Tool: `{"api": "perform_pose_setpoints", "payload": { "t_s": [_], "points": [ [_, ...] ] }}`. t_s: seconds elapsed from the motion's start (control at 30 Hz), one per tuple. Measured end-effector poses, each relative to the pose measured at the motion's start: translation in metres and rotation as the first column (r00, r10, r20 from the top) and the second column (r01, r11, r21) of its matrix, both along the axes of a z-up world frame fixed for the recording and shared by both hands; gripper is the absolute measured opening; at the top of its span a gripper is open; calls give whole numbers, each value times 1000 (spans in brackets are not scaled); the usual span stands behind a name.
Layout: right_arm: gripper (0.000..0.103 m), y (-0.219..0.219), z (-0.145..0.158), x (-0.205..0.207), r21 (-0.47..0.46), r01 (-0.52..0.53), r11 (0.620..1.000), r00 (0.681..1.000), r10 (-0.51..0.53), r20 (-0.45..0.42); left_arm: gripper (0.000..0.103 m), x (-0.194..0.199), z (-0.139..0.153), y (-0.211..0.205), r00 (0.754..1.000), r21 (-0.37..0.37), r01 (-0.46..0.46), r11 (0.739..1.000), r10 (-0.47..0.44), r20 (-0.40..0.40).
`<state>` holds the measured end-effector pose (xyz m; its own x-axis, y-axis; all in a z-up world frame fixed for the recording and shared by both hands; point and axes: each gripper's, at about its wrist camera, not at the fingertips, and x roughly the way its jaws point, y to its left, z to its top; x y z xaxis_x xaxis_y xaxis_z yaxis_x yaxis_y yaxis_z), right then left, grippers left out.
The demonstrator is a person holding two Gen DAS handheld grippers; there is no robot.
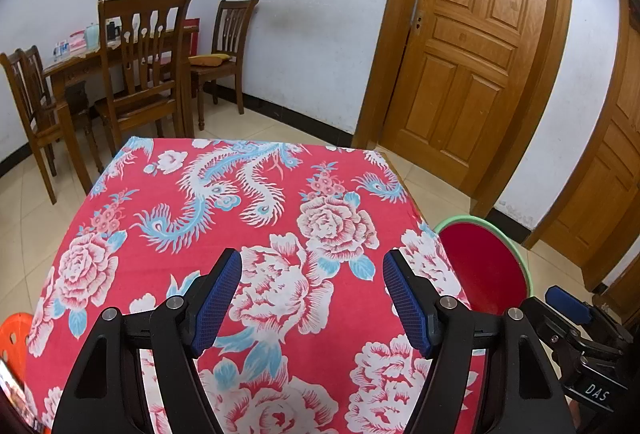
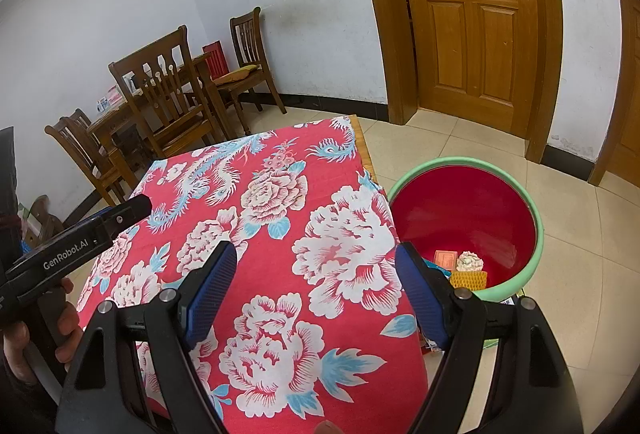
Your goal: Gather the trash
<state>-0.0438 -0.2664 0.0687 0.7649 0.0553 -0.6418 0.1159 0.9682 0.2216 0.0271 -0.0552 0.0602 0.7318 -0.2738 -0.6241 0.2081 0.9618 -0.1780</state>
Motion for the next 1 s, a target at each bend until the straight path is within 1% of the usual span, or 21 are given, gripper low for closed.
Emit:
{"api": "perform_pose_setpoints", "payload": {
  "t_s": [1.0],
  "points": [
    [81,0,0,0,-1,-2,1000,1000,2,0,74,-1,0,-1,1000,-5,2,1000,-2,-7]
  ]
}}
